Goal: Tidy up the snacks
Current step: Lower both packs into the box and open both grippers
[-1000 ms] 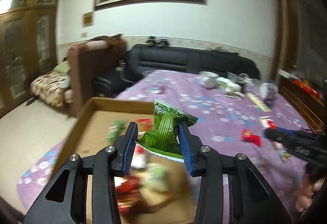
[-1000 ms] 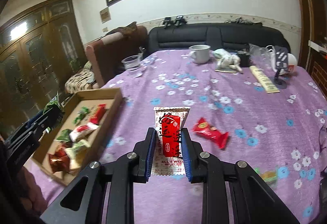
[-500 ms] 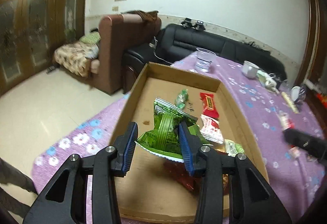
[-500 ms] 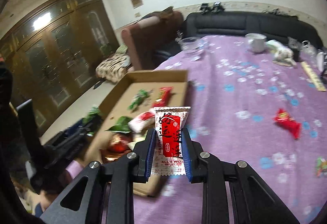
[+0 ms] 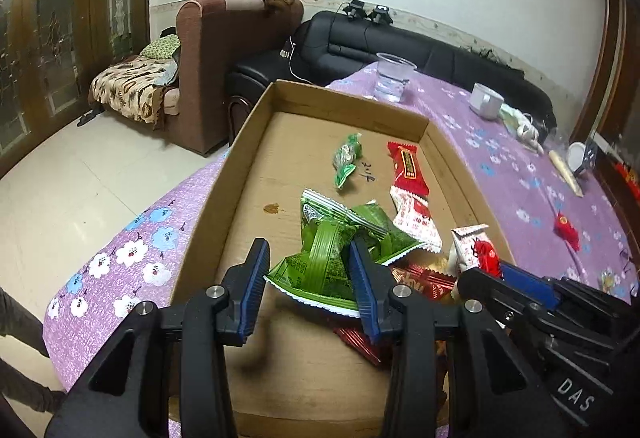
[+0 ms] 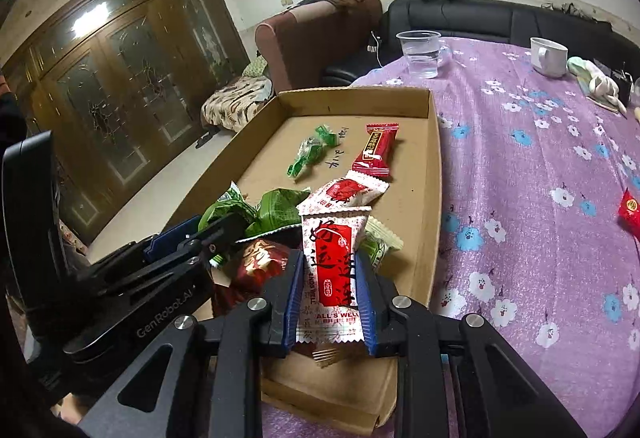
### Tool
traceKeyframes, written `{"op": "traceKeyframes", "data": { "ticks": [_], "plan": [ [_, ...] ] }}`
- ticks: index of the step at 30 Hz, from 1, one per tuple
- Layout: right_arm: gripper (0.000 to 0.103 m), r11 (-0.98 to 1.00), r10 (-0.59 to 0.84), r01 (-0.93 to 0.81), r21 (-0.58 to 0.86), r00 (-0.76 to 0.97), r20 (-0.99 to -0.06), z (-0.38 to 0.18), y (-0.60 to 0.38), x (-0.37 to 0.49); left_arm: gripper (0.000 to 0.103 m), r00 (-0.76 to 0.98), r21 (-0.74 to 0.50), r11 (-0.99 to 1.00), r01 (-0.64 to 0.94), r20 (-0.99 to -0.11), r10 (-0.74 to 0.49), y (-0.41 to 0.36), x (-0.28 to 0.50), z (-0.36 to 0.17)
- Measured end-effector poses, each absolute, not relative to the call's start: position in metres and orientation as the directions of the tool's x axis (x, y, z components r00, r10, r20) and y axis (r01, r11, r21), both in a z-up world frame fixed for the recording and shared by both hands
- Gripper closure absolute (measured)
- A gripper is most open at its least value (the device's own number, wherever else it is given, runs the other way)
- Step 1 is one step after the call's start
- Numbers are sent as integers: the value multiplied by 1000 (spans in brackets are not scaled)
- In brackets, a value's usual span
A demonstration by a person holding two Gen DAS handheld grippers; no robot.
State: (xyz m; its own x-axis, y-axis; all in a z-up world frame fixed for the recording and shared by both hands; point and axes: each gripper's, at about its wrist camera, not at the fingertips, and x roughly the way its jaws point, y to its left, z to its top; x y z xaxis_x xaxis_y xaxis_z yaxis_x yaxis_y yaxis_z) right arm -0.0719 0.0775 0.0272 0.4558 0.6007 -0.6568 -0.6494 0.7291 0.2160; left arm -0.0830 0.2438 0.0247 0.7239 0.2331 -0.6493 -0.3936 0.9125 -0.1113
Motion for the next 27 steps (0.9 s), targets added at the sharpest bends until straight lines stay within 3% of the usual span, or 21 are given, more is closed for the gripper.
{"op": "traceKeyframes", "data": {
  "ticks": [27],
  "plan": [
    [77, 729, 587, -664, 167, 480, -652, 25, 78, -77, 64, 696, -62, 910, -410, -666, 268, 241, -80, 24]
  ]
}}
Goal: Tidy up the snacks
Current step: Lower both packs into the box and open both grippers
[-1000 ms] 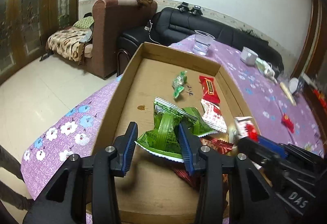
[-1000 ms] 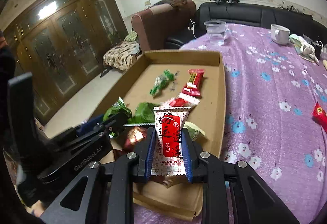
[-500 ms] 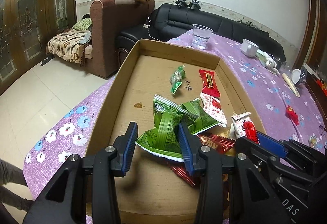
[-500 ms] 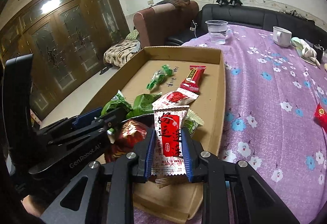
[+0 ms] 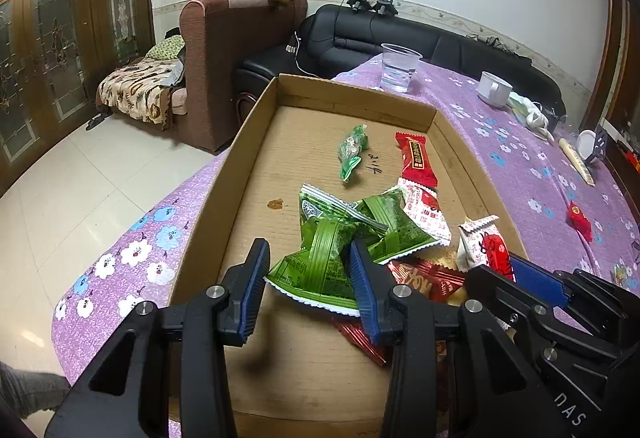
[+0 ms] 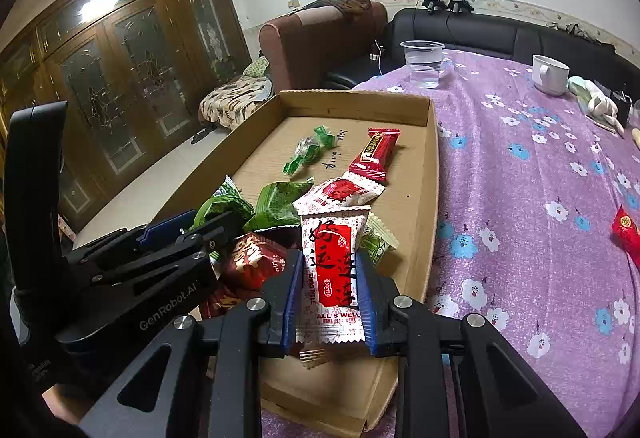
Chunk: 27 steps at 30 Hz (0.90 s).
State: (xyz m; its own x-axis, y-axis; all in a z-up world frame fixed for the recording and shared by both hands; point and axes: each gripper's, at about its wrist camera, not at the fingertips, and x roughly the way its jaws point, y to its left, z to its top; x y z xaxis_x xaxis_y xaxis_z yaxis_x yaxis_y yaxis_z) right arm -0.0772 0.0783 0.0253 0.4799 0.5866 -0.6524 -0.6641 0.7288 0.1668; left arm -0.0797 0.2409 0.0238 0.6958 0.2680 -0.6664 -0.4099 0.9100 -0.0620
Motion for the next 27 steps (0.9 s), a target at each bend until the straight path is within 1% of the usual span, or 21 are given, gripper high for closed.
{"op": "traceKeyframes", "data": {
  "ticks": [27],
  "plan": [
    [73, 726, 586, -669, 160, 479, -653, 26, 80, -79, 64, 702, -71, 912, -404, -664, 259, 239, -79, 23]
  ]
}}
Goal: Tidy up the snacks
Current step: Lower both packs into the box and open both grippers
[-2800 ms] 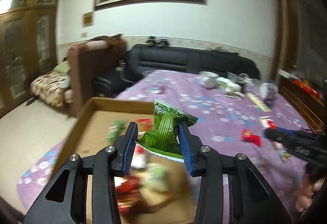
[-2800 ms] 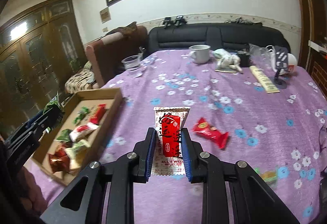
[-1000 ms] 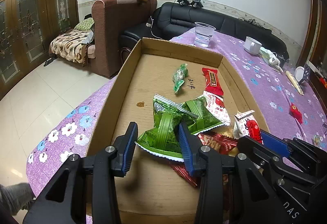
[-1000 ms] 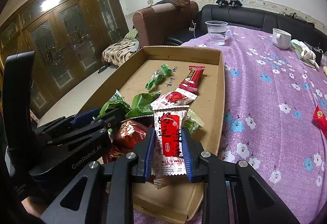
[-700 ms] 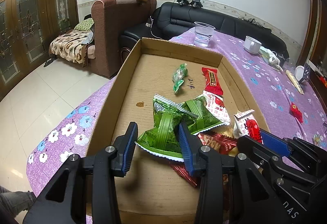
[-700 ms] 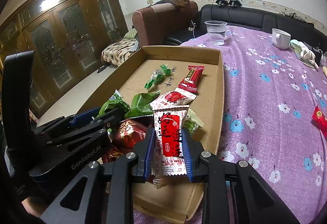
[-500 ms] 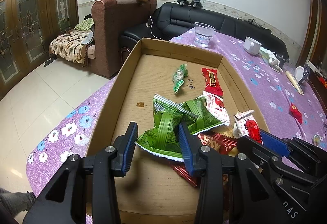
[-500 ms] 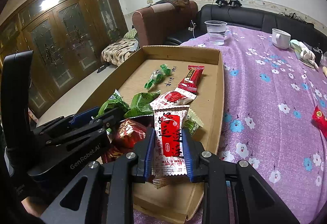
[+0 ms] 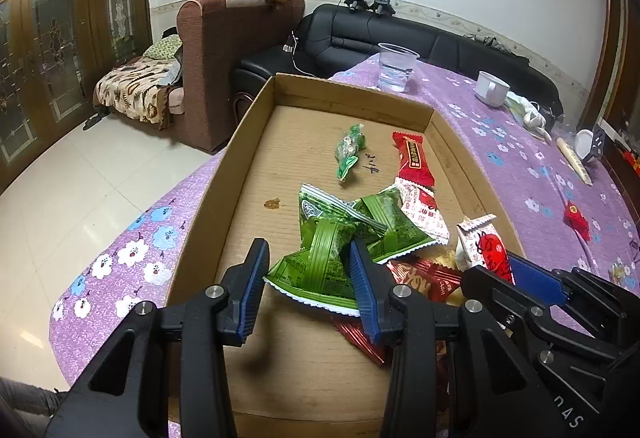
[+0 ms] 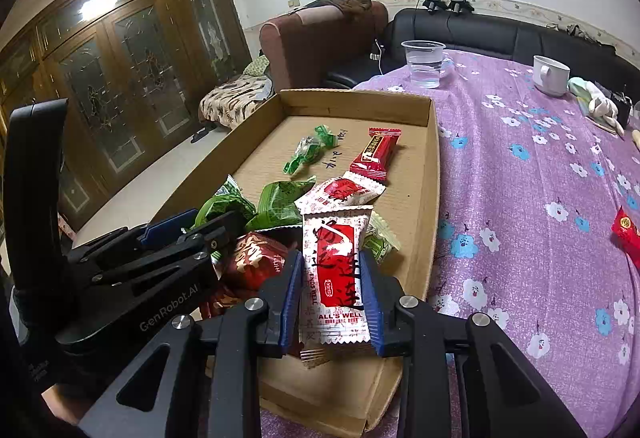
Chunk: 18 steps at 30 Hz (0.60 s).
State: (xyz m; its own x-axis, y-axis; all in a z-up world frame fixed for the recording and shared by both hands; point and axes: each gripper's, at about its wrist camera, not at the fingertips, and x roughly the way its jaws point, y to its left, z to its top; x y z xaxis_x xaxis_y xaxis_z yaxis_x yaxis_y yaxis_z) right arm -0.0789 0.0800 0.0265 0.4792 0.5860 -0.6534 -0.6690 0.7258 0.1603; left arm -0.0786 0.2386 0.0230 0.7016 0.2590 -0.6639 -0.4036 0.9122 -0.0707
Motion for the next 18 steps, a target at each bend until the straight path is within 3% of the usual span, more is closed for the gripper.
{"op": "traceKeyframes", "data": {
  "ticks": [12, 15, 18],
  "plan": [
    [69, 709, 610, -685, 170, 475, -634, 30, 77, -85, 63, 711, -69, 925, -375, -661, 239, 237, -77, 22],
    [66, 708, 618, -690, 151, 501, -605, 35, 74, -92, 59, 718, -65, 929, -363, -656, 234, 234, -76, 23],
    [65, 711, 627, -687, 149, 523, -578, 42, 71, -93, 46, 727, -65, 929, -365, -644, 240, 235, -80, 25]
  ]
}}
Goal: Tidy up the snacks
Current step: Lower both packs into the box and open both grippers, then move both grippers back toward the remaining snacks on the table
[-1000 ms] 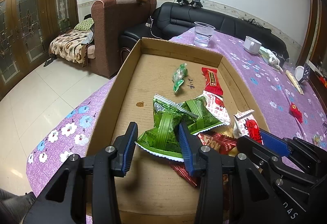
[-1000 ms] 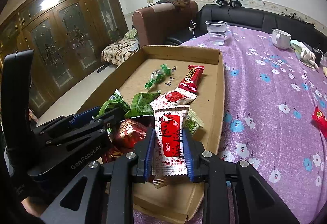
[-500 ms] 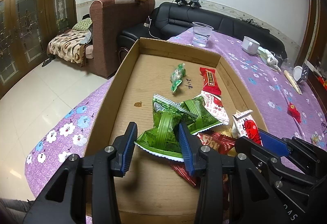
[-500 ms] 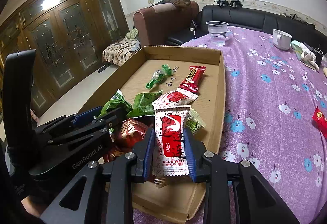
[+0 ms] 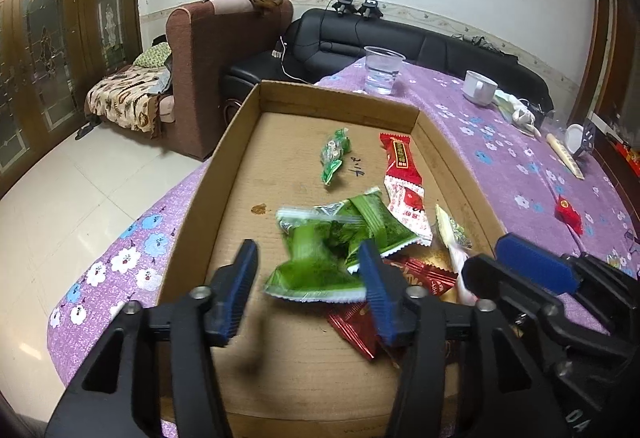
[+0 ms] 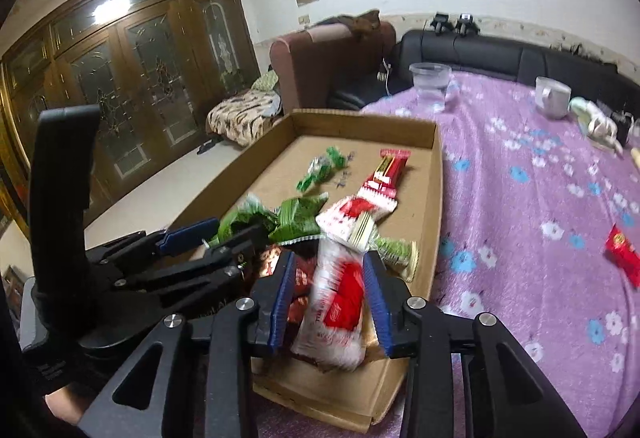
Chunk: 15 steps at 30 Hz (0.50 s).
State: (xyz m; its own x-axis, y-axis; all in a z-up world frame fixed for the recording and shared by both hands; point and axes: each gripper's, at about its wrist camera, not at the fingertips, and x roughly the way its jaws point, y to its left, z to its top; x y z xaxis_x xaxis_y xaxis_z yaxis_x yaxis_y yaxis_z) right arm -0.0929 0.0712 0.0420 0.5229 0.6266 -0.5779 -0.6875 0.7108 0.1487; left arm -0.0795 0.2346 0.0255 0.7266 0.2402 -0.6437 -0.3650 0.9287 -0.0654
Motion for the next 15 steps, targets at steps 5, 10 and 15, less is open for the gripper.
{"op": "traceKeyframes", "data": {
  "ticks": [5, 10, 15],
  "plan": [
    [63, 735, 632, -642, 219, 531, -564, 58, 57, -87, 44, 744, -62, 932, -358, -621, 244, 233, -85, 30],
    [63, 755, 634, -594, 278, 550, -544, 85, 22, -83, 44, 770, -114, 930, -350, -600, 216, 237, -95, 35],
    [62, 788, 608, -530, 314, 590, -532, 103, -45, -71, 44, 799, -127, 946, -299, -576, 175, 222, -105, 57]
  ]
}}
